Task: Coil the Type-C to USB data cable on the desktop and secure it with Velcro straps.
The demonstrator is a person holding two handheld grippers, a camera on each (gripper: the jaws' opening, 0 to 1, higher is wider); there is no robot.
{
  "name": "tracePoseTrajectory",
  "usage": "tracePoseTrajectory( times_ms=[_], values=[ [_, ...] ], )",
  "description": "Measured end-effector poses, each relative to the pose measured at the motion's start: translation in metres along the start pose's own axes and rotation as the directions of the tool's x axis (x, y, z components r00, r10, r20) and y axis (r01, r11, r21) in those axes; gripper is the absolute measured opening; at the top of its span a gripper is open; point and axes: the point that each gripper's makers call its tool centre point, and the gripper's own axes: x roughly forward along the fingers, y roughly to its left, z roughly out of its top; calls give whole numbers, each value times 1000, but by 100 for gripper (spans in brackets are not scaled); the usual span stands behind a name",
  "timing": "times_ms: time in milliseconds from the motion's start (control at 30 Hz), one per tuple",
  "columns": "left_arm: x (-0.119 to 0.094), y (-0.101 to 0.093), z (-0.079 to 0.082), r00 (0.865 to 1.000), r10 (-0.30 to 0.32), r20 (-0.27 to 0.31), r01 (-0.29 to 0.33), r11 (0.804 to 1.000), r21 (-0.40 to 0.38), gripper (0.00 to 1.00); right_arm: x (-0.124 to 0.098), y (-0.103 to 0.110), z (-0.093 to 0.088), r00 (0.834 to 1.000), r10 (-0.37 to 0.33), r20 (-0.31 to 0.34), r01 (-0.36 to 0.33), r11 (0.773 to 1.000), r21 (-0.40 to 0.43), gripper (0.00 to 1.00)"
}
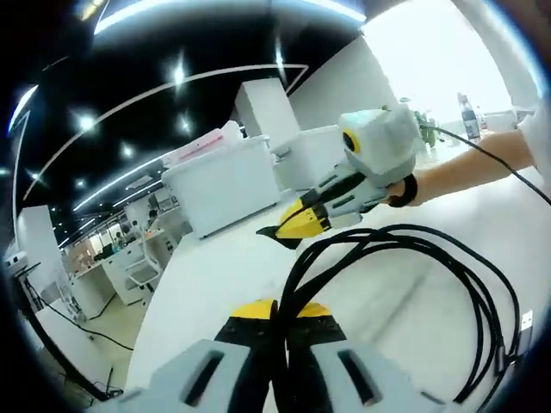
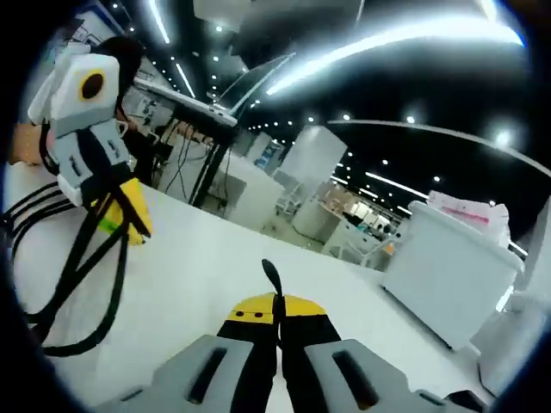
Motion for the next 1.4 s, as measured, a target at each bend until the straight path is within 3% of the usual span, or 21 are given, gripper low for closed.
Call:
tracePoseTrajectory(
  times_ms=[100,333,433,567,700,767,867,933,1000,1167,1200,1267,1333,1367,1400],
  values=[
    [1,-16,7,997,-65,30,65,998,-22,5,-40,6,5,1000,14,21,-14,1000,-7,0],
    [-3,-61,34,967,-216,135,226,972,-64,5,-140,30,16,998,42,36,-37,992,-118,0],
    [-8,-78,42,954,-262,149,278,956,-99,5,-177,47,11,998,69,-1,-67,971,-229,0],
    [-18,-96,52,945,-280,170,304,943,-137,5,-220,73,3,995,100,-8,-98,959,-266,0],
    [-29,-117,67,935,-300,189,330,930,-161,5,-246,92,-7,993,114,-15,-113,950,-291,0],
    [-31,-128,76,932,-304,196,338,925,-175,5,-255,94,-13,995,96,-17,-97,965,-244,1],
    [-34,-145,93,924,-318,214,357,916,-183,5,-269,85,-12,999,29,25,-26,996,-80,2],
    [-35,-155,104,917,-330,222,372,909,-186,5,-278,80,-7,999,15,44,-11,997,-73,5],
    [-35,-167,115,911,-347,223,386,908,-165,5,-289,80,-3,998,12,61,-10,999,-47,15],
    [-36,-195,139,879,-416,232,447,889,-98,5,-321,69,-23,997,-73,1,73,994,-77,15],
    [-37,-201,144,870,-432,237,463,882,-88,5,-329,66,-29,995,-97,-3,97,995,-40,15],
    [-39,-213,152,849,-467,248,496,866,-68,5,-343,60,-36,991,-136,-3,136,991,8,16],
    [-41,-226,159,824,-501,265,535,842,-70,5,-360,51,-39,981,-191,-39,190,982,-16,16],
    [-41,-235,163,804,-530,270,564,823,-65,5,-365,48,-34,977,-212,-15,213,977,16,16],
    [-41,-239,165,796,-539,273,574,816,-63,4,-375,46,-26,972,-233,23,231,970,76,16]
  ],
)
